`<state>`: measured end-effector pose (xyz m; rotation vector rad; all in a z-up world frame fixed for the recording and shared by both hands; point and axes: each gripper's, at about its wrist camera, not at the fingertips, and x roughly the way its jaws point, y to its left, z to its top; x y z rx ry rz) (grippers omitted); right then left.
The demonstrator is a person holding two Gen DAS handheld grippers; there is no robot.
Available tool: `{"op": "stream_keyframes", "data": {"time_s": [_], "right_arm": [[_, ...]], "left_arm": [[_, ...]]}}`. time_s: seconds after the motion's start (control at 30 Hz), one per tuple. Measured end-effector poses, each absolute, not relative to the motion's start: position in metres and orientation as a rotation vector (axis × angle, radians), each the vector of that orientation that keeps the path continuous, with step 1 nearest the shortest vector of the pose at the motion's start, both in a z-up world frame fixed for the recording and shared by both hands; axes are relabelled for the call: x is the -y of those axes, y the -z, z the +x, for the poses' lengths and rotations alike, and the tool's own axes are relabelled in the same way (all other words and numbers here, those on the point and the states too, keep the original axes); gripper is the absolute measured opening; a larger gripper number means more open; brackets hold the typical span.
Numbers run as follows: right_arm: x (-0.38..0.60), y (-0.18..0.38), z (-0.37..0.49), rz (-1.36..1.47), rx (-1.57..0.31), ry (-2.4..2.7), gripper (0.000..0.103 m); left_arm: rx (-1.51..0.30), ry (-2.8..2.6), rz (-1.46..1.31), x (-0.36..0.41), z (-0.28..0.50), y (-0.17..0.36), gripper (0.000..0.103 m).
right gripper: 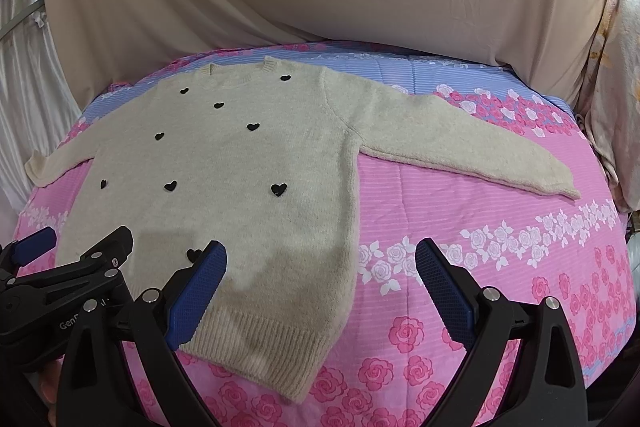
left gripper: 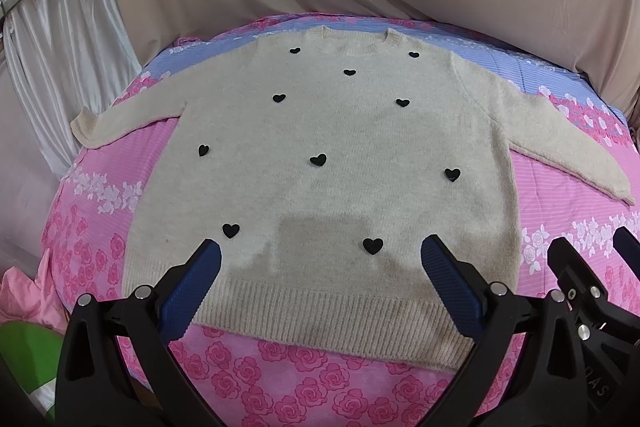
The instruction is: Fold small clothes
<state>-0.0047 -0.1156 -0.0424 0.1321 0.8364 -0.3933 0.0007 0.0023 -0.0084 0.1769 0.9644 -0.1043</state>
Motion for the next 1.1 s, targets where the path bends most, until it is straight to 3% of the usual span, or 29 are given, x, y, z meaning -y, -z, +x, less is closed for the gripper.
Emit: {"op": "stream_keyframes", "data": {"time_s": [1.1], "right_arm": [[0.1139,0.0431,-0.0029,0.133,-0.838,0.393,0.094]], "left_arm": [[-0.972,0.105,0.173,-0.0030,0.0027,0.0082,0.098]]}}
